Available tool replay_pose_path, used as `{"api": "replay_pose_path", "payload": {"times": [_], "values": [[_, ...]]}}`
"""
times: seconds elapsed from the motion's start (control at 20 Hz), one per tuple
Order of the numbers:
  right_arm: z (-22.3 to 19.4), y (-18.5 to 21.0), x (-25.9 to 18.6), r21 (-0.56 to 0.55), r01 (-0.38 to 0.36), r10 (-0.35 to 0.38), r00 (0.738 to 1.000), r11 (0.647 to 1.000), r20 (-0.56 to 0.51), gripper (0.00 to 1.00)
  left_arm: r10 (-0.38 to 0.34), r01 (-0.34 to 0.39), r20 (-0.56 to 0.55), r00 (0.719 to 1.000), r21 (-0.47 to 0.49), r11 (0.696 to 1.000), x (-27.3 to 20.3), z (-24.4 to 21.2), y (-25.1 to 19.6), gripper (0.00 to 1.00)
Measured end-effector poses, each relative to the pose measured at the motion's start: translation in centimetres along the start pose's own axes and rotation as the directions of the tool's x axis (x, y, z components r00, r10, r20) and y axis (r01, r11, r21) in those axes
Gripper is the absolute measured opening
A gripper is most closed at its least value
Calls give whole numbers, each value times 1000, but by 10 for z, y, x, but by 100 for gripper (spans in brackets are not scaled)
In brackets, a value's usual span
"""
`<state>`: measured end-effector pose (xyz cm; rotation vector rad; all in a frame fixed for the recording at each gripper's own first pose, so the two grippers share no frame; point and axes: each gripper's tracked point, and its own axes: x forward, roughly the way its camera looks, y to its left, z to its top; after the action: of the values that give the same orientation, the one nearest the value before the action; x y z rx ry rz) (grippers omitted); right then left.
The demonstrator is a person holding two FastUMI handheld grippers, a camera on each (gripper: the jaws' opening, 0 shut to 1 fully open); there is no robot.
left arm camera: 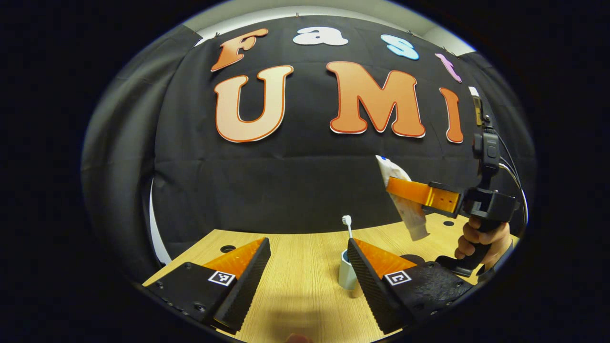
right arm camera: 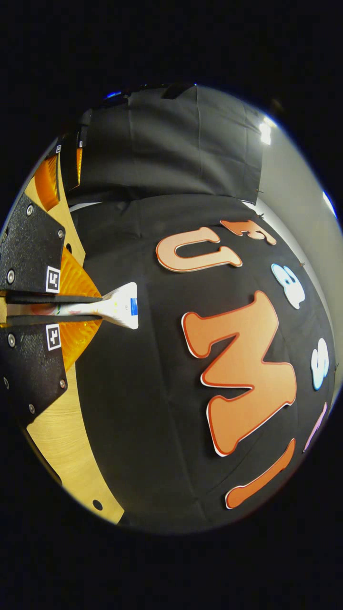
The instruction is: Put the toothbrush and toothpaste on the desktop into the cup, then pick up the cup and place it on the coaster on the desktop.
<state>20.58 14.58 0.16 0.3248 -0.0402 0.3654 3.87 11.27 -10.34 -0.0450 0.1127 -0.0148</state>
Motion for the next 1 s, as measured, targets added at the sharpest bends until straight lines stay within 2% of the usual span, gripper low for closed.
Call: {"api": "replay_pose_path", "payload": {"times": [0.2, 0.4, 0.55, 0.75, 1.0], "values": [[-14, 10, 18, -10, -20, 20, 1000, 1000, 3, 10, 3, -3, -11, 1000, -22, 1000, 4, -19, 3, 98], [-28, 9, 30, 47, -39, 39, 999, 998, 17, 10, 10, -11, -13, 1000, -78, 997, 12, -36, 11, 98], [-41, -5, 39, 49, -1, 1, 1000, 999, 8, 9, -2, -2, -39, 999, -111, 994, 17, -54, 9, 98], [-60, -12, 46, 129, 10, -8, 1000, 992, -16, 10, 7, -16, -72, 997, -121, 992, 21, -70, 11, 98], [-71, -17, 54, 157, 49, -48, 999, 986, -10, 10, 28, -40, -95, 995, -126, 991, 26, -80, 14, 98]]}}
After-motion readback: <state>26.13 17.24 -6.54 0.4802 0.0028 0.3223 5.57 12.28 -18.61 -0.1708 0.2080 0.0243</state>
